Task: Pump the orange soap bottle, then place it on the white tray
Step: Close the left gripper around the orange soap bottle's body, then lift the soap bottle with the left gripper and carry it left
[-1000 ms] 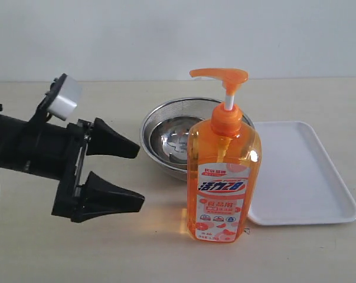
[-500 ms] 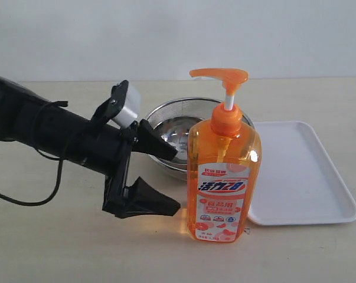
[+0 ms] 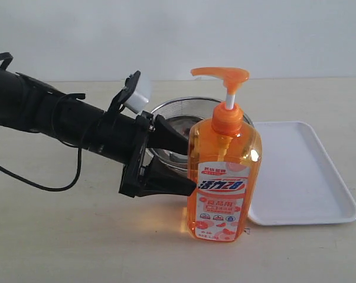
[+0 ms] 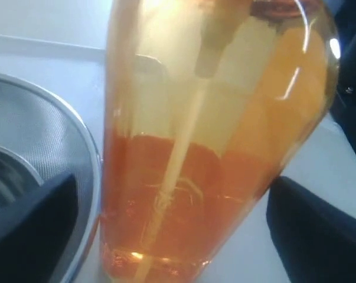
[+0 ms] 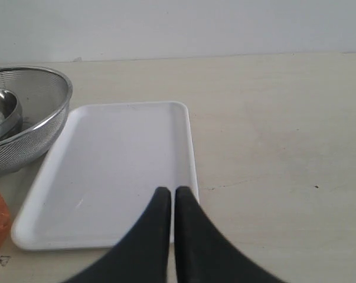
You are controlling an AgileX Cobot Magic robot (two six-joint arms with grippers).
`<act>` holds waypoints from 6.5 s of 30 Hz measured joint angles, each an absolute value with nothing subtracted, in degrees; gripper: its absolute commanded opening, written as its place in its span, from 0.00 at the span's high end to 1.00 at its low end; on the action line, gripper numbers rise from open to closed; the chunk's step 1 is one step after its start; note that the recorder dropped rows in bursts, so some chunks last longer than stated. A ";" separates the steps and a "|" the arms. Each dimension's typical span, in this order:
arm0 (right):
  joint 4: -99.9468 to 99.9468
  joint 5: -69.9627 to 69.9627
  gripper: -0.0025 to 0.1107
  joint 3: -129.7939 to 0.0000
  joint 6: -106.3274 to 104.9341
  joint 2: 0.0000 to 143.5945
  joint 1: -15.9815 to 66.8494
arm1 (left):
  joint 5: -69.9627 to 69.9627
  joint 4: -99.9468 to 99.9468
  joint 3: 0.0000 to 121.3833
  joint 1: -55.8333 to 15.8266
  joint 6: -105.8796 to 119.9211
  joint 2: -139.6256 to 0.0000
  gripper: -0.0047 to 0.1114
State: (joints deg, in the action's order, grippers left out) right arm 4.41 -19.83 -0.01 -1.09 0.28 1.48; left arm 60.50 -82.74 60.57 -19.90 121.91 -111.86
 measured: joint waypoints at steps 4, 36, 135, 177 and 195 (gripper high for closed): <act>4.41 -19.83 0.98 -0.01 -1.09 0.28 1.48 | 62.87 -82.88 60.57 -19.90 121.91 -113.23 0.28; 4.41 -19.83 0.98 -0.01 -1.09 0.28 1.48 | 69.03 -87.13 60.57 -19.90 121.91 -113.46 0.01; 4.41 -19.83 0.98 -0.01 -0.99 0.28 1.48 | 69.22 -93.21 73.29 -26.71 121.91 -123.32 0.90; 4.41 -19.83 0.98 -0.01 -0.99 0.28 1.48 | 67.65 -88.41 72.33 -26.71 121.91 -120.14 0.92; 4.41 -19.83 0.98 -0.01 -0.99 0.28 1.48 | 66.62 -90.57 63.61 -26.71 121.91 -101.04 0.92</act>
State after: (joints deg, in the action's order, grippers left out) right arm 4.41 -19.83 -0.01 -0.99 0.28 1.48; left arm 66.62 -90.57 63.61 -26.71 121.91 -101.04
